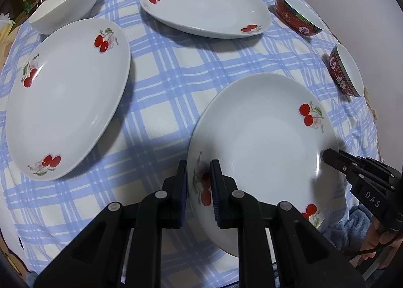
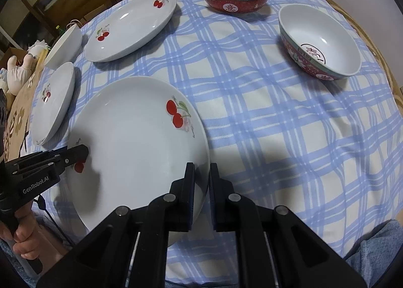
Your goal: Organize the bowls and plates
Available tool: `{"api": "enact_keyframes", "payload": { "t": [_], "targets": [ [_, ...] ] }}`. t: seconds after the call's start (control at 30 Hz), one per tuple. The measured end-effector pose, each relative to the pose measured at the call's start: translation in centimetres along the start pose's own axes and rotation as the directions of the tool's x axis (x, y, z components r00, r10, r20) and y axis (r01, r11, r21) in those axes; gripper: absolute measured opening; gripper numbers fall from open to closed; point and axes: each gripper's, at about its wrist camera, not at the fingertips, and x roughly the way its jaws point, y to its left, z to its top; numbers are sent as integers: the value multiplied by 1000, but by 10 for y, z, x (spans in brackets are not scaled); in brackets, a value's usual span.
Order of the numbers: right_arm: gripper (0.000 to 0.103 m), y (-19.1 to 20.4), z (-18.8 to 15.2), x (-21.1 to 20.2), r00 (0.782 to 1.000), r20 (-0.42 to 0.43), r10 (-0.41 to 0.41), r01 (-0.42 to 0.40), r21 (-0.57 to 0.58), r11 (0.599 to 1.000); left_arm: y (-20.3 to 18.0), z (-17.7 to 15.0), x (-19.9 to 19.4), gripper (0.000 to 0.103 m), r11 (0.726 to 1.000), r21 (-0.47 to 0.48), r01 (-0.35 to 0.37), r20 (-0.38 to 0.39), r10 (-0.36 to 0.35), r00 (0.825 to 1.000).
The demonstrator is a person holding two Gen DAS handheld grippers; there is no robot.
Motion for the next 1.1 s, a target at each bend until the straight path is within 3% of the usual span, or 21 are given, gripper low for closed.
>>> {"api": "enact_keyframes", "payload": {
  "t": [0.63,0.83,1.1],
  "targets": [
    [11,-1,5,-8,999,36,-11,12,-7,1000,0,6,4,19,1000,0,22,-6,-22,1000],
    [11,0,7,-13,998,61,-19,19,-11,1000,4,5,-9,21,1000,18,-19,28,18,999],
    [11,15,12,-36,986,168,-18,31,-76,997,4,6,-36,21,989,85,-118,73,112,991]
  ]
}}
